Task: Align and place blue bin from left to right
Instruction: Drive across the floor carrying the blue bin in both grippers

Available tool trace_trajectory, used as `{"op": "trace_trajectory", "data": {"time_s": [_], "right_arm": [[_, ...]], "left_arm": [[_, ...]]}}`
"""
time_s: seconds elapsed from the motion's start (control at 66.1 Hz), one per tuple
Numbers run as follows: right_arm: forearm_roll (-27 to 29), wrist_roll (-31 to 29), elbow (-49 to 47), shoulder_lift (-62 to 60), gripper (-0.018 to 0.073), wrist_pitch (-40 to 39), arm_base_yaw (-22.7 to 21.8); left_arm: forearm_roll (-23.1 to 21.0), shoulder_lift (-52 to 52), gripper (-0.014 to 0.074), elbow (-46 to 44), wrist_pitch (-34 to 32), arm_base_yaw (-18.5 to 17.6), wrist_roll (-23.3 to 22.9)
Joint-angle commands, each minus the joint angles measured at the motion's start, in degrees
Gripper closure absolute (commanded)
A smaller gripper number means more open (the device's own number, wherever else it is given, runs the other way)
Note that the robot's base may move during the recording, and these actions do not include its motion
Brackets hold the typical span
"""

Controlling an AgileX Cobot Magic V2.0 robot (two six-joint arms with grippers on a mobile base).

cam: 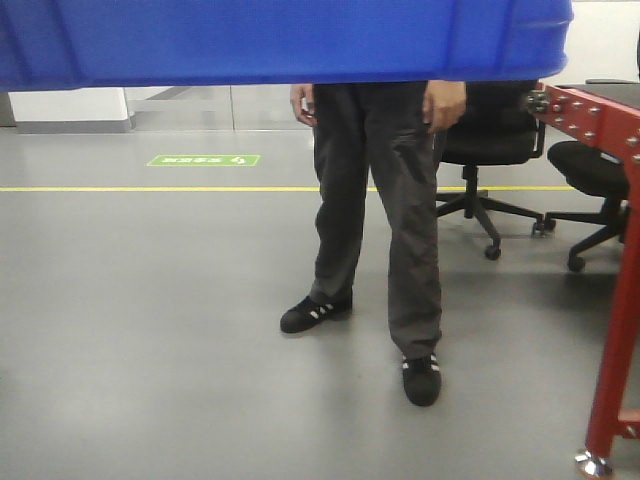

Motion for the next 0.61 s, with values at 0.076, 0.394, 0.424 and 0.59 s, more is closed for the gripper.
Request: {"op": "trace_trajectory", "data": {"time_s": [0.076, 0.394, 0.424, 0.59], "right_arm": [[1.22, -0.91, -0.91, -1.42, 0.0712, -4.77, 0.24], [1.22, -0.91, -0.91, -1.42, 0.0712, -4.77, 0.24], [1.22, -0.91, -0.91, -1.42, 0.0712, -4.77, 0.24], [1.22, -0.91, -0.91, -1.42, 0.0712, -4.77, 0.24]], "left_arm": [[-1.47, -1.43, 0.0708, -0.75, -5.44, -0.53, 0.79], [-0.96, -1.43, 0.0708, -0.75, -5.44, -0.53, 0.79], [-0.92, -1.43, 0.0708, -0.75, -5.44, -0.53, 0.79], [-0.34, -1.43, 0.0708, -0.75, -5.44, -0.53, 0.79]]}}
